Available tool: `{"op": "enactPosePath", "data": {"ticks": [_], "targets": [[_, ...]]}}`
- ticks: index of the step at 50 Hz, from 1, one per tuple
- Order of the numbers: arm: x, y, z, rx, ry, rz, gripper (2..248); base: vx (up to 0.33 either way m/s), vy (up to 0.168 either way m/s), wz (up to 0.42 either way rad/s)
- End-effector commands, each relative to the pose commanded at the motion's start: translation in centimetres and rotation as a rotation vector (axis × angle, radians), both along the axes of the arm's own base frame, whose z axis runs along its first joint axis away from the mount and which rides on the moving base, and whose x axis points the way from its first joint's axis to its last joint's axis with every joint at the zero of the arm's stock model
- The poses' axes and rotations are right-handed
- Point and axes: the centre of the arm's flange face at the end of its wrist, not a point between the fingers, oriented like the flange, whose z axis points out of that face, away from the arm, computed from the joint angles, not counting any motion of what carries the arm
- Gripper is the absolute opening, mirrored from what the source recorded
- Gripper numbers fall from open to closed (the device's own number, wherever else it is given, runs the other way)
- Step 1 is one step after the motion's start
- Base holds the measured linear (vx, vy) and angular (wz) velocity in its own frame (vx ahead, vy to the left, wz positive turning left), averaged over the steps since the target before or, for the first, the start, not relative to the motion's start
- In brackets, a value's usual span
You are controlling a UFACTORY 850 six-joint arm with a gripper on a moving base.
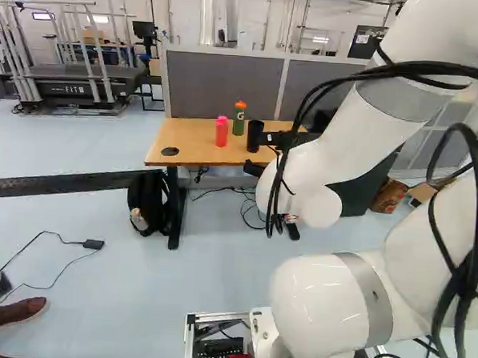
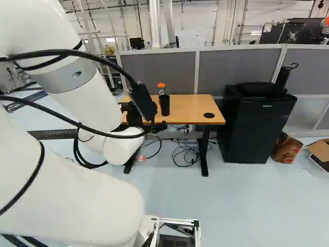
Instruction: Pick up the green bottle from the table
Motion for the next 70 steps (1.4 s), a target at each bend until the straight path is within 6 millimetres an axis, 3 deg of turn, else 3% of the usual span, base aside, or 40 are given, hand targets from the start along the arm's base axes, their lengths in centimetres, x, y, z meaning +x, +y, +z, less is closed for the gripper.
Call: {"op": "enactPosePath", "data": {"ticks": [70], "targets": [[0.0, 0.0, 0.0, 0.0, 0.0, 0.0, 247, 0.134, 0.003, 0.005]]}}
